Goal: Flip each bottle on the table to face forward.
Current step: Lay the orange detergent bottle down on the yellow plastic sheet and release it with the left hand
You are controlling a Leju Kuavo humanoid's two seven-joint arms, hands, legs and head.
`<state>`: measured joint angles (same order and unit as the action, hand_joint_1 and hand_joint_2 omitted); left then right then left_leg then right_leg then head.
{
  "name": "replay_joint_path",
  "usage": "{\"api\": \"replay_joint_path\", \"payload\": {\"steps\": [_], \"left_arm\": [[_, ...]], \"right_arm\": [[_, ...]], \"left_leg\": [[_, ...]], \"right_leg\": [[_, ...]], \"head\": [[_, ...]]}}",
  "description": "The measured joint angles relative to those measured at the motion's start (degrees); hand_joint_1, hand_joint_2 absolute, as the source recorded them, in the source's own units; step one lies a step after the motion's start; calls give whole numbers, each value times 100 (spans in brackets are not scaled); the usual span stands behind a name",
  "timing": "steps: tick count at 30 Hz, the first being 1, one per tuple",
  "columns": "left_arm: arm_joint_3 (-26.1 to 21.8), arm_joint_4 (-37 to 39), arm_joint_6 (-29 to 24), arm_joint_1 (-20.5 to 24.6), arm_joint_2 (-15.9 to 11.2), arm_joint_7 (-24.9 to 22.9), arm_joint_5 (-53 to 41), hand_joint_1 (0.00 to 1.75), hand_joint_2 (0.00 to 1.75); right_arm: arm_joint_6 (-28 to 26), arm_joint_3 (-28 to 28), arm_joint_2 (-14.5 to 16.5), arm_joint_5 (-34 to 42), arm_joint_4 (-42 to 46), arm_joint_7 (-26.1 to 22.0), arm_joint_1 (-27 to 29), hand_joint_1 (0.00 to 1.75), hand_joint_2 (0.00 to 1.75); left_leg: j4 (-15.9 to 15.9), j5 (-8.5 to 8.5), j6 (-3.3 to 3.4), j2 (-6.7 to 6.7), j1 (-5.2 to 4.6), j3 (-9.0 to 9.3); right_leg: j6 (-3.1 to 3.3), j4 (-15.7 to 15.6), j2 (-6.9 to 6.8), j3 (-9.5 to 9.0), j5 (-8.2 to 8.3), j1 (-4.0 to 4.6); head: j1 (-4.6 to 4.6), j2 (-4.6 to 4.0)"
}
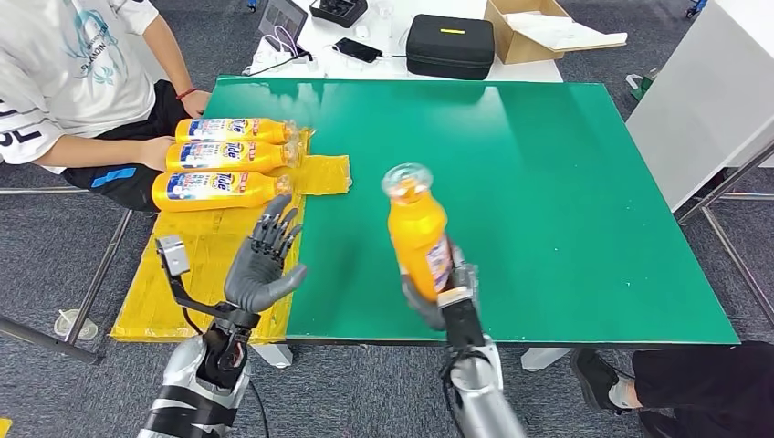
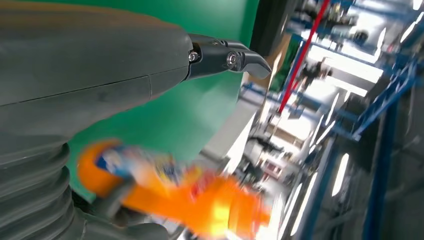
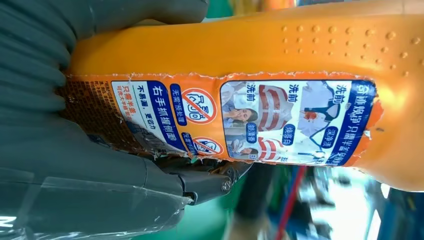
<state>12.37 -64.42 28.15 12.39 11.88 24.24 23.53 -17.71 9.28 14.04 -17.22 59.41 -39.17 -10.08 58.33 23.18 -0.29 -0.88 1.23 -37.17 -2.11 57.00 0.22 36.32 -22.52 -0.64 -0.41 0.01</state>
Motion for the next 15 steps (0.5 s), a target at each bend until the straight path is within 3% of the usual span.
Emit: {"api": "replay_joint_path", "payload": {"steps": [7,15], "left_arm": [[424,102,100,40,-70,27,-120,0,175],[694,447,102,203,-125,-49,-124,0,175]], "right_arm": [[79,450,362,54,-905,-14,-362,175,175],[-240,1011,503,-336,-1504,85,-639,175,175]], "left_leg": [[0,-1,0,0,-2,0],[0,-1,0,-1,-2,0]], "right_leg": [[0,0,0,0,0,-2],[0,0,-1,0,0,-2]], "head": [[2,-1],[3,0]]}}
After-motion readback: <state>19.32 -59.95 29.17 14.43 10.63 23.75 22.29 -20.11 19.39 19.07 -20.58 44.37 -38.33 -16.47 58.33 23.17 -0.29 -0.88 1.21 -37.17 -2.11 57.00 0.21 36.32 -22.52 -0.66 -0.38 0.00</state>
